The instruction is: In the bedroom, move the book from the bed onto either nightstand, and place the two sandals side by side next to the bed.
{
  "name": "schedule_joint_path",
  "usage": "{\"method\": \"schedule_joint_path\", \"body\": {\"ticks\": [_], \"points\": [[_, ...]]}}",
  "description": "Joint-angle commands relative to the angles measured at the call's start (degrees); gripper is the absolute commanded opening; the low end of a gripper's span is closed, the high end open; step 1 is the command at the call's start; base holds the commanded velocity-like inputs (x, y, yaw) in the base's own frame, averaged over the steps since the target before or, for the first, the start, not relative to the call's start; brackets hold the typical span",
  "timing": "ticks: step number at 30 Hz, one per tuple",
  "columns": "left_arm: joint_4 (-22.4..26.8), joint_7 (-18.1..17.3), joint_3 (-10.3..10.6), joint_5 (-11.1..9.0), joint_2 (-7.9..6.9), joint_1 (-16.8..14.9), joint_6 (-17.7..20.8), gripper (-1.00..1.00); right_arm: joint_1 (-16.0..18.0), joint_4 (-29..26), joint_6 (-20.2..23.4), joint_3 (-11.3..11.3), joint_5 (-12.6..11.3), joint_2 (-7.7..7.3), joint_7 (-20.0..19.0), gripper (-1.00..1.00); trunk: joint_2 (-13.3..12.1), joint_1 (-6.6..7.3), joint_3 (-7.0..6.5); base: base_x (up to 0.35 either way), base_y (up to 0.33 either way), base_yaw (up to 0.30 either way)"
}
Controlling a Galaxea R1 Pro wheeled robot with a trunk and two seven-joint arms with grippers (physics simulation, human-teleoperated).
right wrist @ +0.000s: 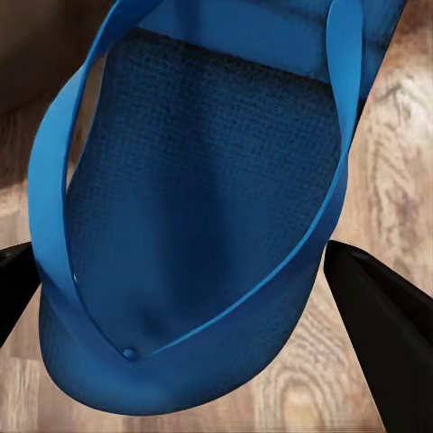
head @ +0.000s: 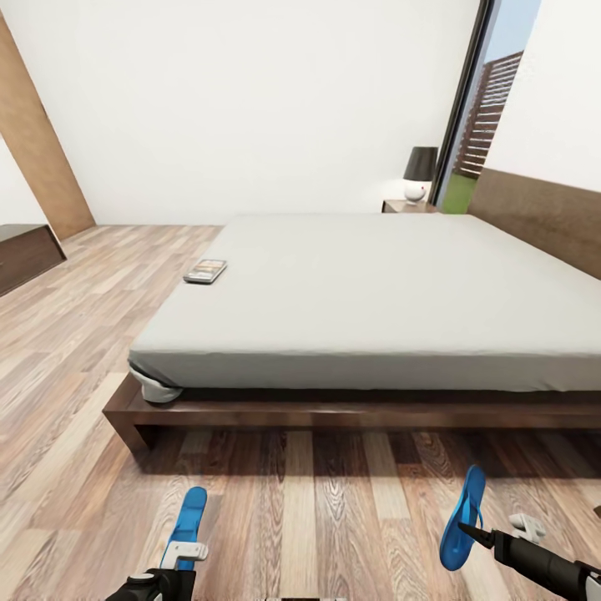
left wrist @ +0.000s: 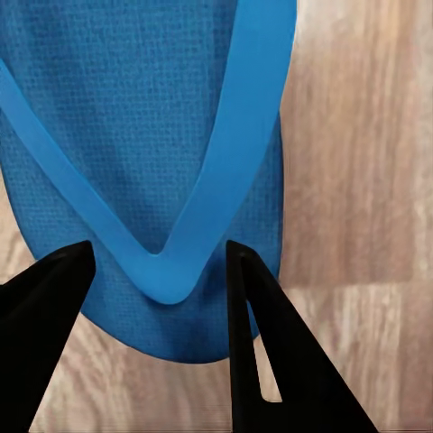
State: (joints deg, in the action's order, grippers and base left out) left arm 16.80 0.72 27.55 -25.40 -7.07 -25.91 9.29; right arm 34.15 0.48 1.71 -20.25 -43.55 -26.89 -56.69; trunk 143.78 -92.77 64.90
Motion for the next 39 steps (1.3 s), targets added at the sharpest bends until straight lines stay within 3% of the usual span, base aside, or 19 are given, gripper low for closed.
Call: {"method": "schedule_joint_path", "body": {"ticks": [1, 14, 32, 39], "points": [[0.2, 0.1, 0.3, -0.4, -0.05, 0.0, 0.3, -1.00, 0.0, 0.0, 0.2, -0.4, -0.6, -0.01, -0.2, -1.00, 0.0, -0.01, 0.27, 0.000, 0.000, 0.000], [0.2, 0.1, 0.2, -0.4, -0.05, 0.0, 0.3, -1.00, 0.0, 0.0, 0.1, -0.4, -0.6, -0.01, -0.1, -1.00, 0.2, -0.35, 3.15, 0.000, 0.000, 0.000], [0.2, 0.0, 0.1, -0.4, -0.14, 0.0, 0.0, -1.00, 0.1, 0.0, 0.1, -0.4, -0.6, 0.08, -0.1, -1.00, 0.2, -0.35, 3.15, 0.061, 0.001, 0.000], [0.2, 0.0, 0.1, -0.4, -0.14, 0.0, 0.0, -1.00, 0.1, 0.0, 0.1, -0.4, -0.6, 0.07, -0.1, -1.00, 0.2, -0.35, 3.15, 0.003, 0.208, 0.000]]}}
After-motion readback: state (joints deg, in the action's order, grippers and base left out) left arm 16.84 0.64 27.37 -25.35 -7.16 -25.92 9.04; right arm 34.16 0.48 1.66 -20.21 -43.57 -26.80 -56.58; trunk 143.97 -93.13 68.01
